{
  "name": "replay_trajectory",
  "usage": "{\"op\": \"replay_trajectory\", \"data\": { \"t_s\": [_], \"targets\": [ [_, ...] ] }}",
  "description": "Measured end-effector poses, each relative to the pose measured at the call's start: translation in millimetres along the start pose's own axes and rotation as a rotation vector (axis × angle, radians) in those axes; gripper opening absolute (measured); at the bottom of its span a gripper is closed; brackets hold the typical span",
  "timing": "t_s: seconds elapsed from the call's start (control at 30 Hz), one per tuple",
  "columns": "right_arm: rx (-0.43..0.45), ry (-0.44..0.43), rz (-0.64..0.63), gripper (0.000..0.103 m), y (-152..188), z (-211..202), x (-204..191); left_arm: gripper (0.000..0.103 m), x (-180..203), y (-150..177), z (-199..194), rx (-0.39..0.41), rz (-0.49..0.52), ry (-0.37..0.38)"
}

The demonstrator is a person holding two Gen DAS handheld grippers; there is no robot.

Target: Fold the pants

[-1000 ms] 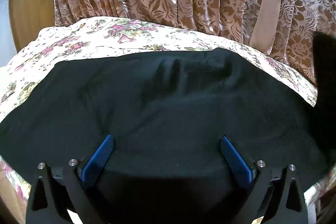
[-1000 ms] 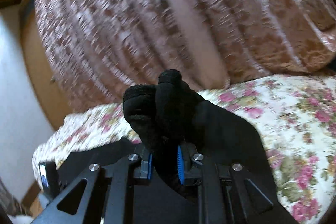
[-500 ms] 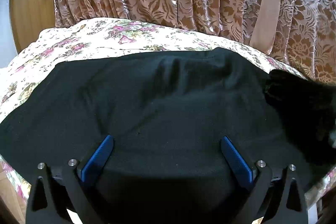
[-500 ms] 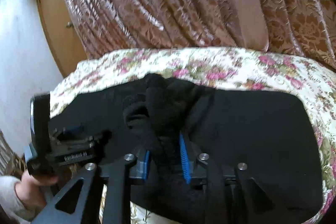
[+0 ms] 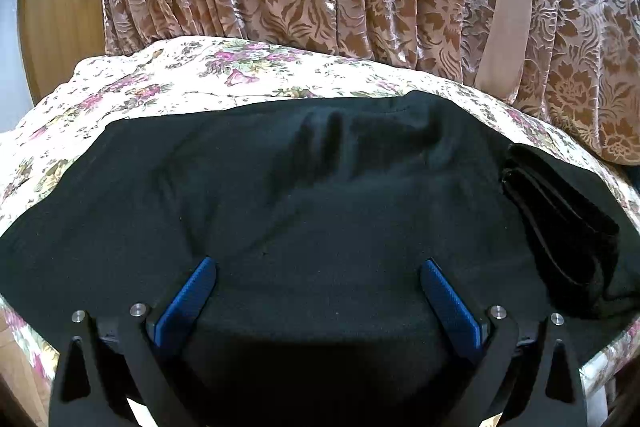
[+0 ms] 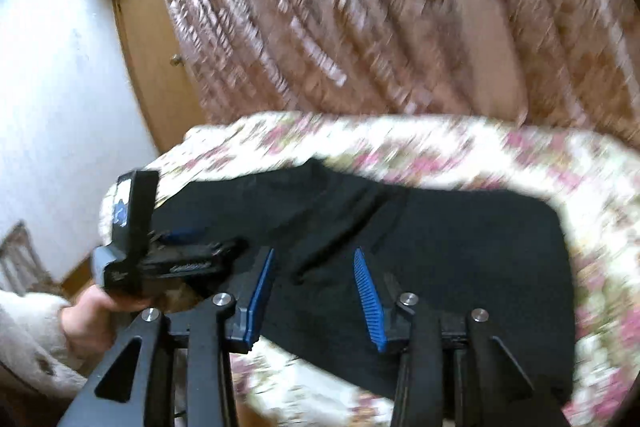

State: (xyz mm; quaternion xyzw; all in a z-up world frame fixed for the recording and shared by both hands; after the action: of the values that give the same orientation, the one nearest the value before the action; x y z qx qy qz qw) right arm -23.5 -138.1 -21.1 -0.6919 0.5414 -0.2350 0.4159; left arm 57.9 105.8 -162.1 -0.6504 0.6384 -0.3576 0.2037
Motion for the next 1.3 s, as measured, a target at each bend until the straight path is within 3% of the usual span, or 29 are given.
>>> {"op": "replay_trajectory", "data": {
  "t_s": [0.1,0.17,0.2,0.33,0.5,0.8,0.97,1.3],
  "targets": [
    [0.033,0.173,0.006,0.041,-5.3,-2.1,28.7,0.102,0.9,0.0,-0.4,0.003,0.0,-0.004],
    [-0.01,0.289,0.082,0.041,-1.6,7.3,57.7,0.102,0.4,-0.1,-0.5,0.003,0.0,-0.003],
    [-0.028,0.306,0.129,0.041,0.5,11.4,68.9,0.102,0.3,-0.3,-0.5,0.003,0.0,-0.003],
    [-0.085,0.327,0.309,0.041,10.3,31.9,107.2,0.102,1.4,0.3,-1.1,0.0,-0.002,-0.002],
    [-0.157,0.382,0.188,0.042,27.9,57.3,106.5,0.102,1.5,-1.9,-9.9,0.028,-0.028,0.003],
    [-0.096,0.416,0.125,0.043,34.6,57.0,100.4,0.099,-26.1,-21.6,-48.5,0.169,-0.175,0.013],
    [0.057,0.439,0.08,0.047,40.3,52.2,94.7,0.1,-56.3,-28.8,-71.6,0.23,-0.237,-0.049],
    [0.125,0.448,0.068,0.05,40.6,49.6,90.3,0.1,-124.6,-0.2,-109.8,0.27,-0.47,-0.197]
  ]
}}
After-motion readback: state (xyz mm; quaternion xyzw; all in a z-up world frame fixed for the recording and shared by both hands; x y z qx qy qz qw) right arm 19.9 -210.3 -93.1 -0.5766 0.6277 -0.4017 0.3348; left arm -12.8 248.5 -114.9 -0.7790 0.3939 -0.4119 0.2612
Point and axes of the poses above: each gripper's, at about its wrist camera, not at the fingertips, and z roughly the way its jaws point, x to its right, y to its underside, the point moved 8 cm from there along z, roughly the way its jaws point, and after that the axes turned 8 degrees about y, right-handed, at the moved point
